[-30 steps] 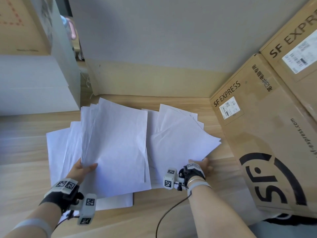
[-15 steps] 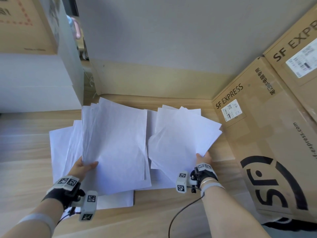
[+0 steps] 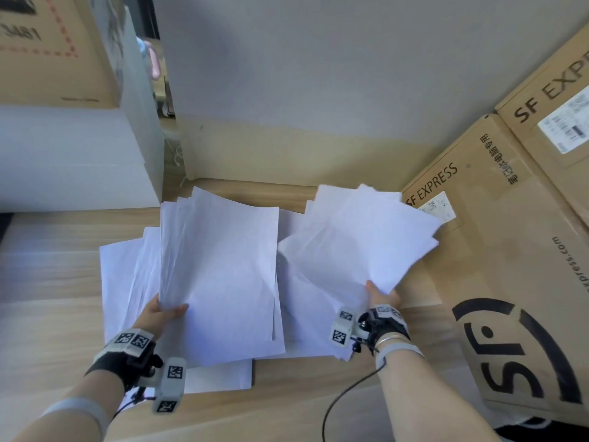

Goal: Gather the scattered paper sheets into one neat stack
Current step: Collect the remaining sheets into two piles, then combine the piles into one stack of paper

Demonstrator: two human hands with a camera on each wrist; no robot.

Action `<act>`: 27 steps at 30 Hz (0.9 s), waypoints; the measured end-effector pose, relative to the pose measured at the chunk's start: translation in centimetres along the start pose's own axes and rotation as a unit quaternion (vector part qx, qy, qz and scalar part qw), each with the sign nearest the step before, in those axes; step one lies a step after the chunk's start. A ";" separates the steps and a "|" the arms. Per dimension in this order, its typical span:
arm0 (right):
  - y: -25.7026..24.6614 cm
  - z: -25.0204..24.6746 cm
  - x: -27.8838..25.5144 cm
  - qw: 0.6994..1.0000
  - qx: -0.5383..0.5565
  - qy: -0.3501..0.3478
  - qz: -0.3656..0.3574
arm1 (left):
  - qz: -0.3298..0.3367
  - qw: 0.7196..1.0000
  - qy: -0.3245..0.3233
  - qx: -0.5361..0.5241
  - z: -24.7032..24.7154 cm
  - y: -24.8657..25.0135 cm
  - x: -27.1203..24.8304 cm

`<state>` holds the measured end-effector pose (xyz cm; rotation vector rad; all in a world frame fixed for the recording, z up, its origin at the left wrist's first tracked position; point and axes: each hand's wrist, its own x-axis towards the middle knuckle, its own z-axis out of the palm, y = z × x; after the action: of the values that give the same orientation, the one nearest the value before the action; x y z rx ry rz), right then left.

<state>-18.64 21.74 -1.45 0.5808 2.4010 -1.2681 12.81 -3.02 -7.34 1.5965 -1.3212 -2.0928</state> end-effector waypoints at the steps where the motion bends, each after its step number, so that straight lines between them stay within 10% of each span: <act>1: -0.6 -0.7 0.2 1.000 0.018 0.014 0.002 | 0.001 1.000 -0.001 0.002 0.0 0.2 -0.2; 15: 2.6 8.8 -7.1 0.938 -0.207 -0.265 -0.087 | -0.008 1.000 -0.006 0.018 1.0 0.7 -0.4; 27: 1.0 10.6 -8.8 0.880 -0.294 -0.318 -0.193 | -0.085 0.995 -0.056 -0.026 1.9 3.5 -2.1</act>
<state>-9.34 11.75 -3.38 -0.4529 2.1785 -0.6216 10.84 -2.71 -3.31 1.6447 -1.1903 -2.3267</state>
